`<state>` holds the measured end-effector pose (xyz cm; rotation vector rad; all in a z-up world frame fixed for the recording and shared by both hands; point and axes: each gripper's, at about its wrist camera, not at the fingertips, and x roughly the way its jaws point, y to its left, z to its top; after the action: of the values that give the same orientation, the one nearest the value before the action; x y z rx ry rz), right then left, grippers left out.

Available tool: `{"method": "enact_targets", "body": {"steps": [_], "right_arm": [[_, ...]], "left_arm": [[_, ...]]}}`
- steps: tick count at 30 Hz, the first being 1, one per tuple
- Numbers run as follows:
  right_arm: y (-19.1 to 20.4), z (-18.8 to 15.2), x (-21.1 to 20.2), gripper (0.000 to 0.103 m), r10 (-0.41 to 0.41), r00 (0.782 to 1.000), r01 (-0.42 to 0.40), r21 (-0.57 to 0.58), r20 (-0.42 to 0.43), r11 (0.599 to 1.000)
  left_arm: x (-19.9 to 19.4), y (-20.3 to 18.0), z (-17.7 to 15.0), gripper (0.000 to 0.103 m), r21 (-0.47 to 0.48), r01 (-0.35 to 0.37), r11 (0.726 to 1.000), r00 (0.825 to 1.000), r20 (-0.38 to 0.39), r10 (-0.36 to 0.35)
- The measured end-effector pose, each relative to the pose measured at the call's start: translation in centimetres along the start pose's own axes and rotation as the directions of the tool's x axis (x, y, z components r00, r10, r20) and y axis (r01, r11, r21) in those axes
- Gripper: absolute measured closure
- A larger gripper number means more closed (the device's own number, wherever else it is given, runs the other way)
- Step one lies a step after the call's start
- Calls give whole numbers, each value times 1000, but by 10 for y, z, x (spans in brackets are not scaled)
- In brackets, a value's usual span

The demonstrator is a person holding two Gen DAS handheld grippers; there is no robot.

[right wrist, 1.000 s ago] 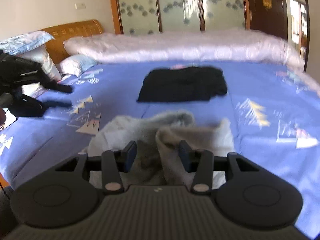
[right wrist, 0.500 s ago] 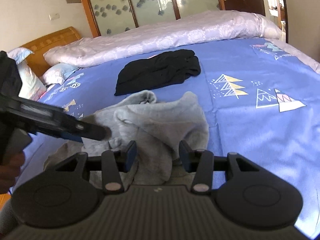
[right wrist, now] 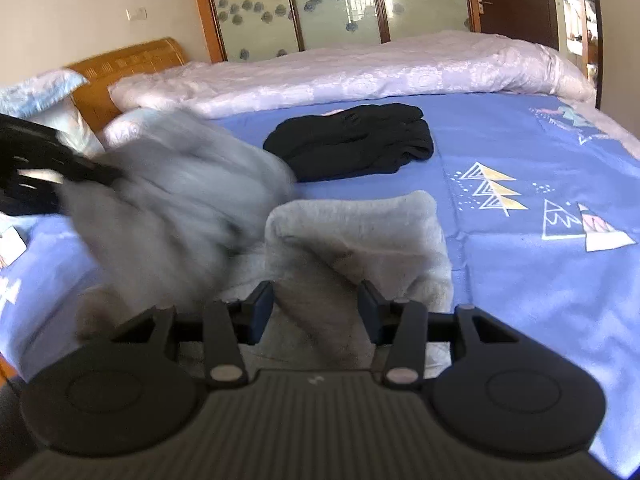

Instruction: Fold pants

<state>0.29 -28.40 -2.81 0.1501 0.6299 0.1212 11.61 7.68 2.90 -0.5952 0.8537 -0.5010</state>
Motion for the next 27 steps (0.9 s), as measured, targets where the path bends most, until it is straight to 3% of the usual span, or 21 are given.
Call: {"method": "enact_targets", "body": {"steps": [3,5,8,10,11,12,14,16,18,19,21,24,27], "right_arm": [[18,2,-17,54,-93,990,100,-63,101,993],[42,6,-31,54,-36,985,64,-169,167,983],[69,12,-21,56,110,989,-84,-244,96,966],[65,13,9,57,56,998,-53,-201,11,978],[55,14,25,64,9,999,-14,-153,-33,988],[40,14,42,68,-63,994,55,-93,-87,994],[13,12,57,74,-231,960,235,3,-160,972],[12,16,45,73,-222,966,230,46,-131,972],[37,20,36,68,-158,983,155,-40,-91,987],[53,21,35,60,-109,991,101,-101,-83,990],[76,18,42,54,-65,994,47,-189,-90,981],[84,12,62,54,-181,979,152,-253,-95,955],[77,2,61,55,-288,957,257,-325,-47,910]], "left_arm": [[-45,37,5,88,-78,-63,995,994,80,70],[-61,54,3,88,-119,-78,990,991,102,90],[-72,70,-3,87,-148,-104,984,985,120,123],[-70,78,-6,87,-183,-104,978,986,106,125],[-70,80,-9,87,-198,-85,977,990,97,106],[-70,82,-10,87,-202,-71,977,992,92,91],[-70,80,-11,87,-177,-68,982,992,93,85],[-72,78,-9,87,-161,-63,985,992,101,80],[-72,84,-5,87,-183,-44,982,992,106,65],[-73,87,-5,87,-196,-37,980,992,108,59],[-71,91,-6,87,-219,-25,975,993,108,49],[-69,90,-8,87,-217,-25,976,994,98,47],[-67,91,-9,87,-211,-19,977,995,91,39]]}}
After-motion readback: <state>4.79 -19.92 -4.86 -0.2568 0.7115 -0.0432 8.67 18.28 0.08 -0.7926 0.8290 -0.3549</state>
